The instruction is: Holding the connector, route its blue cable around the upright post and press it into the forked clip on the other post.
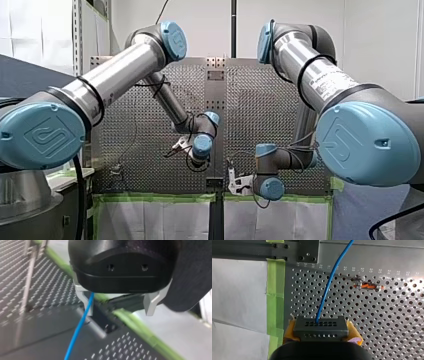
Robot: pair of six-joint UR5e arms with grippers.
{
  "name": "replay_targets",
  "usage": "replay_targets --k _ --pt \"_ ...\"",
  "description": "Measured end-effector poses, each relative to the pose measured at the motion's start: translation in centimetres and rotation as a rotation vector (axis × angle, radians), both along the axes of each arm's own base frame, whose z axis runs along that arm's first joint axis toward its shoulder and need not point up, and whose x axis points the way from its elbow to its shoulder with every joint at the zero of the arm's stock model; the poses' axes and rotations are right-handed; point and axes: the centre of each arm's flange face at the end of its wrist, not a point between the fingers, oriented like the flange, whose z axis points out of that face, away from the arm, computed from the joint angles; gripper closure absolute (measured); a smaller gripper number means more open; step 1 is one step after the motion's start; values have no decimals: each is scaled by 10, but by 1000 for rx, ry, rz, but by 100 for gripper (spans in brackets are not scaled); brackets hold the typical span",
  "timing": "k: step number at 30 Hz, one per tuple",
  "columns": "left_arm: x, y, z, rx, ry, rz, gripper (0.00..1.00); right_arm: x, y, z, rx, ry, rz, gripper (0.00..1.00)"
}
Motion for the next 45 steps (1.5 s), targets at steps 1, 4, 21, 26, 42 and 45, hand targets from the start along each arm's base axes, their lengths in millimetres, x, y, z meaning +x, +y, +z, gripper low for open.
replay_targets --k 1,4,21,26,42,45 --pt "-3 -2 -6 -1 8 -5 0 0 0 0 0 0 0 98" --pt "-9 -10 -17 -26 14 -24 0 0 -1 0 0 0 -1 98" --pt "-30 -44 -26 -224 74 -120 0 -2 -2 0 0 0 -6 98" --pt "-34 -49 -28 -282 91 -138 0 -3 -3 0 -1 0 -7 98" --pt "-23 -58 -26 -476 -7 -91 0 -5 -5 0 -3 3 -10 98" --pt "-21 -57 -25 -499 -29 -58 0 -5 -5 0 -3 3 -11 98"
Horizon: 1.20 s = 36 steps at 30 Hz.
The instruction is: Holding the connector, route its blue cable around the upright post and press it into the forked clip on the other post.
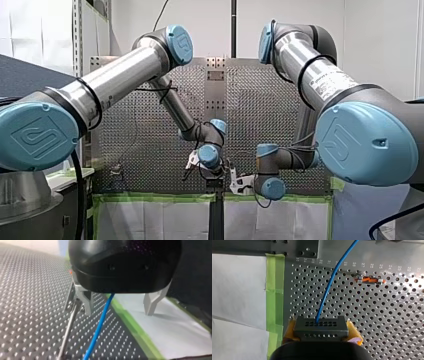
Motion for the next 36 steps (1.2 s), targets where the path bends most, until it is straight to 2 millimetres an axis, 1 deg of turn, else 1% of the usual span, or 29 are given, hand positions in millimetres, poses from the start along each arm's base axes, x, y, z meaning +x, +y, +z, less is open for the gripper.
replay_targets --k 4,11,14,27,29,30,31,32,33,34,35,36 --pt "1 2 0 -36 -8 43 0 0 -1 0 0 0 -1 98" --pt "-6 8 -9 -99 -13 70 0 -1 -1 0 0 0 -4 98" --pt "-6 9 -11 -118 -25 73 0 -1 -2 0 0 0 -5 98" --pt "-2 10 -10 -129 -48 81 0 -1 -2 0 -2 -1 -4 98" --pt "-2 10 -11 -123 -49 79 25 -1 -2 0 -3 -2 -5 98" --pt "-2 10 -11 -120 -49 78 25 -2 -2 0 -3 -2 -5 98" --pt "-2 11 -11 -114 -49 75 43 -2 -3 0 -3 -2 -6 98" --pt "-3 11 -11 -109 -50 74 54 -2 -3 0 -4 -2 -6 98" --pt "-3 11 -12 -103 -50 72 54 -2 -3 1 -4 -2 -7 98" --pt "-4 12 -12 -98 -51 70 65 -2 -3 0 -4 -2 -8 98" --pt "-4 12 -13 -95 -53 68 81 -2 -4 1 -4 -2 -8 98" --pt "-5 12 -13 -93 -54 67 81 -3 -4 1 -4 -2 -8 98"
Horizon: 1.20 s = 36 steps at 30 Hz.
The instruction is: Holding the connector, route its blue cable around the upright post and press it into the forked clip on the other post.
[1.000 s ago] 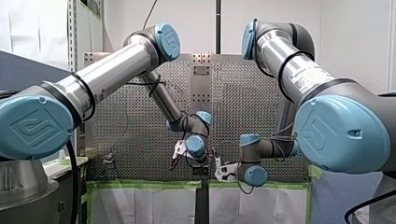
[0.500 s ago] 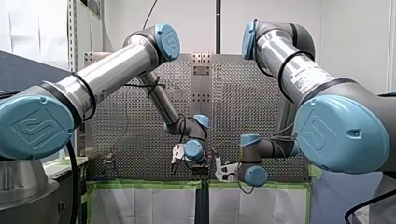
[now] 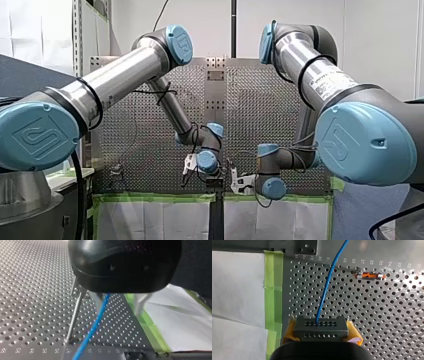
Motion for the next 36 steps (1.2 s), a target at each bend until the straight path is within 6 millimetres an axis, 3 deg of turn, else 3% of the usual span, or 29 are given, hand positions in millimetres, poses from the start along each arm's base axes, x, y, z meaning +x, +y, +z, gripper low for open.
replay_targets --k 2,24,36 --pt "-1 0 -1 -1 -5 -3 99 0 0 0 0 0 -1 98" --pt "-1 -4 -3 -16 -16 -47 99 -1 -1 0 2 1 -2 98" --pt "1 -14 2 -72 -73 -53 99 -7 -17 3 -11 -6 -26 98"
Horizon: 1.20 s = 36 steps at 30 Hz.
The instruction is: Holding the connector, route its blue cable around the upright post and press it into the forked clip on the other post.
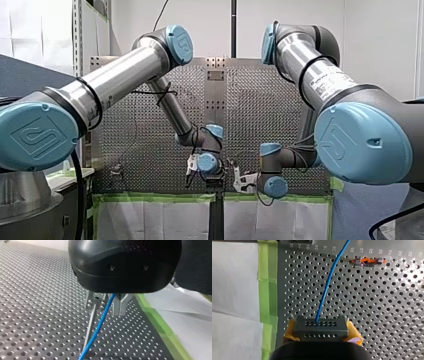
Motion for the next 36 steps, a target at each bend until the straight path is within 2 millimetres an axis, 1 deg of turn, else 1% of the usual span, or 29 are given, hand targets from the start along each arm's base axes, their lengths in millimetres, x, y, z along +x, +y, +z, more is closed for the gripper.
replay_targets --k 12,20,29,36 --pt "2 -3 2 -35 -23 5 99 -5 -10 2 -2 -1 -16 98" --pt "7 4 2 -31 -27 39 99 -7 -16 3 -4 -4 -24 98" --pt "11 6 3 -35 -30 47 99 2 -37 13 -14 -4 -26 98" --pt "14 6 4 -42 -36 43 99 -2 -48 16 -24 -7 -39 98"
